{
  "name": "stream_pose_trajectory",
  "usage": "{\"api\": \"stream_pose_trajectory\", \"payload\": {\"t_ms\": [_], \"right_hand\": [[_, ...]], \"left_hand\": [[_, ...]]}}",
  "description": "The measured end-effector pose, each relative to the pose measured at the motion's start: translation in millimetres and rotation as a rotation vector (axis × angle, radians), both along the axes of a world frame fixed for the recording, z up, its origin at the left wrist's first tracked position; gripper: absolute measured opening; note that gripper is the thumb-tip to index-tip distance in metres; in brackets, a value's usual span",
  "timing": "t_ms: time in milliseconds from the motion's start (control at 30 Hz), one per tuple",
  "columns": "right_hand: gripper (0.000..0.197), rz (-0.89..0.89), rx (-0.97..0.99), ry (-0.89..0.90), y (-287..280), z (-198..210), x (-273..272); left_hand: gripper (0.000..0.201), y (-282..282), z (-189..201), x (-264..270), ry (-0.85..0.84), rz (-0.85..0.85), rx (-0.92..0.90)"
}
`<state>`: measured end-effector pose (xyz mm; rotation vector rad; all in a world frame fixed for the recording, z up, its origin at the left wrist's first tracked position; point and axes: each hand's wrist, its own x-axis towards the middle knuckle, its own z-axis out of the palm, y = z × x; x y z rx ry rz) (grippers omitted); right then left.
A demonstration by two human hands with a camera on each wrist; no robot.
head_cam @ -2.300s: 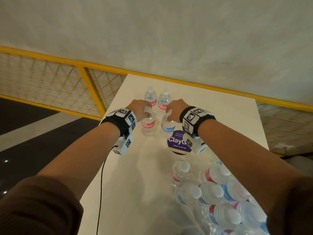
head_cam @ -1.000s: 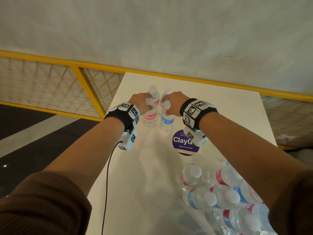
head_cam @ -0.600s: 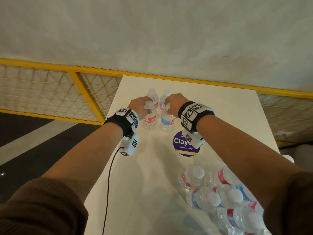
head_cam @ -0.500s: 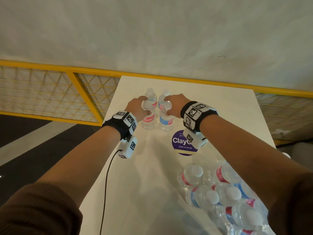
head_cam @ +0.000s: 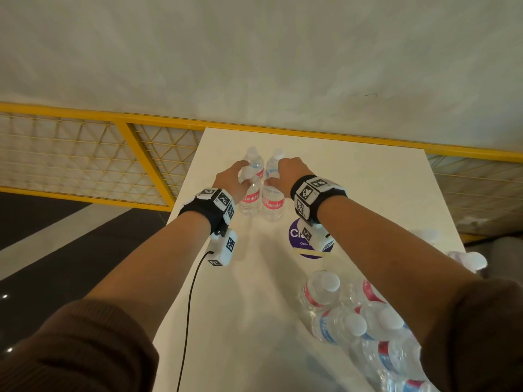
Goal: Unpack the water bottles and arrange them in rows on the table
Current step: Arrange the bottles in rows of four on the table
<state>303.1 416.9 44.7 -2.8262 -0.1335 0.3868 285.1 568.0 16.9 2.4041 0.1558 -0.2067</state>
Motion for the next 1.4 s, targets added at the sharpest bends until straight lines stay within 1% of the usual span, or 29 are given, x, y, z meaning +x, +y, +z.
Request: {"api": "stream_pose_trajectory", "payload": {"t_ms": [67, 133, 200, 233, 300, 433, 533, 700, 733, 800, 833, 867, 967, 1200, 1400], "right_hand": [[0.048, 0.041, -0.004, -0.012, -1, 0, 0], [0.05, 0.121, -0.011, 0.018, -3, 3, 1], [0.04, 0.185, -0.039, 0.021, -5, 6, 4], [0.035, 0.191, -0.039, 0.014, -6, 7, 5], [0.032, 0.194, -0.037, -0.009, -5, 6, 7], [0.035, 0.202, -0.038, -0.031, -5, 2, 8], [0.036, 0.187, -0.019, -0.025, -11, 1, 9], [0.034, 0.198, -0.04, -0.004, -9, -2, 11], [0.032, 0.196, -0.039, -0.004, -8, -2, 11], [0.019, 0.182, -0.046, 0.005, -5, 0, 11], [0.017, 0.172, -0.047, 0.013, -5, 0, 12], [0.022, 0.164, -0.052, 0.013, -4, 0, 13], [0.017, 0.168, -0.052, 0.001, -3, 0, 13], [0.031, 0.17, -0.08, -0.046, -1, -9, 16], [0.033, 0.159, -0.068, -0.048, -1, -9, 11]], "left_hand": [[0.051, 0, 2, 2, -0.032, -0.049, 0.005], [0.051, 1, 2, 4, -0.043, -0.08, -0.008], [0.045, 3, 0, 8, -0.041, -0.07, -0.016], [0.043, 5, -1, 9, -0.042, -0.056, -0.027], [0.041, 7, -3, 11, -0.053, -0.024, -0.064], [0.04, 8, -9, 11, -0.095, 0.015, -0.127], [0.041, 7, -14, 11, -0.098, 0.006, -0.141], [0.041, 6, -13, 15, -0.084, -0.044, -0.138], [0.041, 6, -12, 15, -0.081, -0.054, -0.127], [0.042, 7, -12, 17, -0.08, -0.068, -0.108], [0.042, 7, -12, 18, -0.082, -0.071, -0.106], [0.042, 7, -12, 18, -0.084, -0.069, -0.109], [0.042, 7, -12, 18, -0.093, -0.052, -0.13], [0.044, 4, -12, 20, -0.094, -0.04, -0.136], [0.044, 3, -12, 19, -0.103, -0.035, -0.13]]}}
